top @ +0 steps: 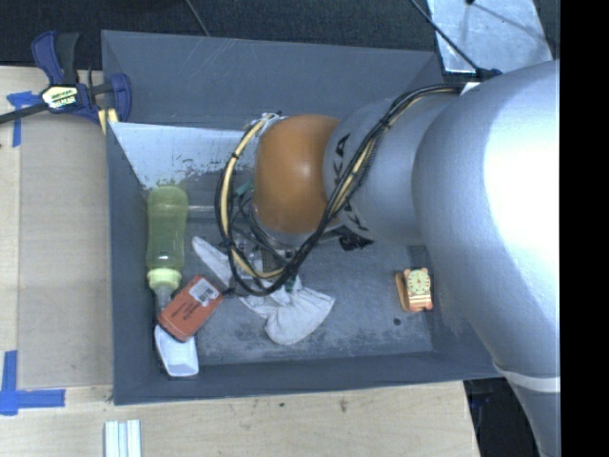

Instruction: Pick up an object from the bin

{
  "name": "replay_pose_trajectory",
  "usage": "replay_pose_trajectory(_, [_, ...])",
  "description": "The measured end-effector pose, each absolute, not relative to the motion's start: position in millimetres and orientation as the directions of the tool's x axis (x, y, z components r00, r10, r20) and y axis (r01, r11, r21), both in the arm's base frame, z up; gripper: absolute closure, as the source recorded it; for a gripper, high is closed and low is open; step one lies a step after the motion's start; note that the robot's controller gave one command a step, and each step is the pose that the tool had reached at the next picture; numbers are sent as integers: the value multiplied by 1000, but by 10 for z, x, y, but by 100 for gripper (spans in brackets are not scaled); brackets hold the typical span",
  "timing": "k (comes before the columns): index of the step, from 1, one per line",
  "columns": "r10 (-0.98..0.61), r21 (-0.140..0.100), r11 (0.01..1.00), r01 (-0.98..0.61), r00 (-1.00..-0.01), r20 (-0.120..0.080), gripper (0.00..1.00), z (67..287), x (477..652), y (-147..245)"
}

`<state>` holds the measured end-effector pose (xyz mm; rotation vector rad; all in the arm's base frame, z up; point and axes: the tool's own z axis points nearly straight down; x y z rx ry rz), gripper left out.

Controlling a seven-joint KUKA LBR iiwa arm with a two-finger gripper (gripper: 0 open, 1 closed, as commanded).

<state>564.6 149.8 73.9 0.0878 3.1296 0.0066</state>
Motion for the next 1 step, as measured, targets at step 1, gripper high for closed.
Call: replay_pose_trajectory(1, [56,5,998,56,-998,-11,100,739,5646,1498])
